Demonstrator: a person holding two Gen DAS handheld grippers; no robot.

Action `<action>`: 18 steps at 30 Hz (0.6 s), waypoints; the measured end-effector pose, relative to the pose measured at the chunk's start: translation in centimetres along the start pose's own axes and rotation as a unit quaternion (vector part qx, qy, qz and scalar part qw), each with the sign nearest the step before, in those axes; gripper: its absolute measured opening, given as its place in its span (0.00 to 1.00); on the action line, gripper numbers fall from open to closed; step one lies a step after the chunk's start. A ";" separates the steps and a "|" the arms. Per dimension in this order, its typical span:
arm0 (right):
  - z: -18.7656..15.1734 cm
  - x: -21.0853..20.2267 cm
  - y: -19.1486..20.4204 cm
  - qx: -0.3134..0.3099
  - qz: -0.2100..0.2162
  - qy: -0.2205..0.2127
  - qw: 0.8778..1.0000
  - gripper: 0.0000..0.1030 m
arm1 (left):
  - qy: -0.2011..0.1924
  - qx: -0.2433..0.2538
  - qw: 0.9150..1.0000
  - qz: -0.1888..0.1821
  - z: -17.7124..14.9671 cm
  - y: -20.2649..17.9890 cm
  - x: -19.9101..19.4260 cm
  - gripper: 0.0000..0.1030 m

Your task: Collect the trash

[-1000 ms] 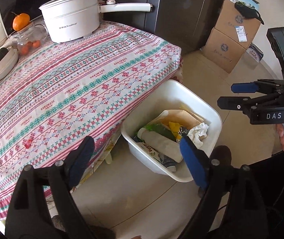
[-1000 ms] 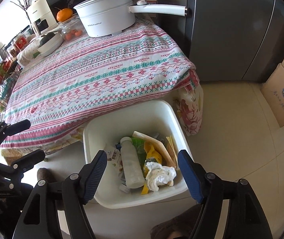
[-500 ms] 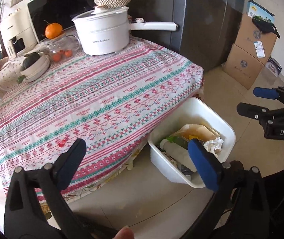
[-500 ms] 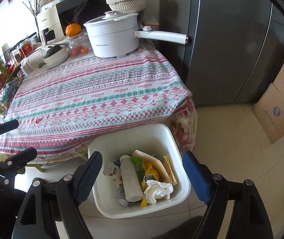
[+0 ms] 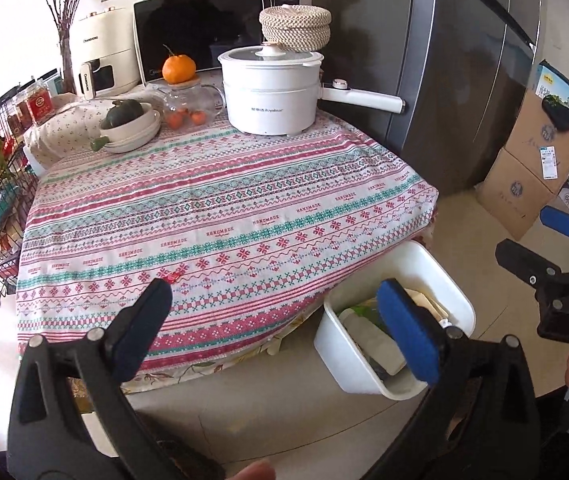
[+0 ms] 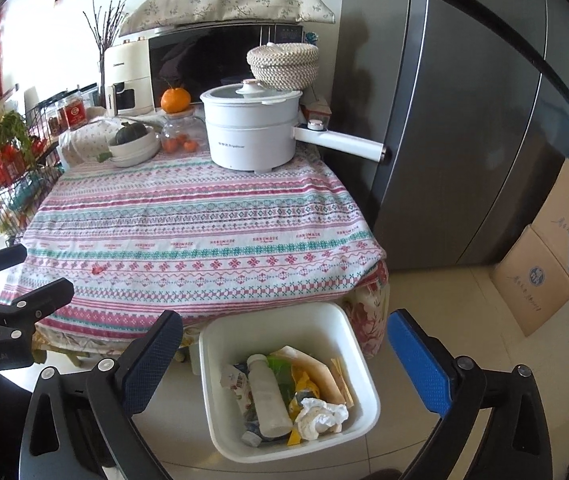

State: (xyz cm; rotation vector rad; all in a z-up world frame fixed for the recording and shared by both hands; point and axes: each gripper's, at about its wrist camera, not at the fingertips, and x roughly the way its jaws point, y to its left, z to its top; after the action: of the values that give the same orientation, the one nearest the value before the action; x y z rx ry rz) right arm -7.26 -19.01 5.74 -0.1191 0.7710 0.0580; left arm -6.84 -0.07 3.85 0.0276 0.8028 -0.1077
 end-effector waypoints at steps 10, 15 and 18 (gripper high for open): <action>0.4 -0.4 0.4 0.002 0.000 -0.018 1.000 1.00 | -0.023 0.000 1.000 0.003 0.1 0.0 -0.7 0.99; 0.2 -0.2 0.2 0.004 -0.001 -0.015 1.000 1.00 | -0.023 0.001 1.000 0.002 0.0 -0.1 -0.6 0.99; 0.2 -0.2 0.2 0.004 -0.002 -0.015 1.000 1.00 | -0.021 0.003 1.000 0.002 -0.1 -0.3 -0.6 0.99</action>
State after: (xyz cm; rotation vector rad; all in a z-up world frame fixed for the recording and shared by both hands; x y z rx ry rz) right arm -7.27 -18.79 5.99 -0.1113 0.7401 0.0523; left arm -7.34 -0.35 4.19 0.0320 0.7600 -0.1067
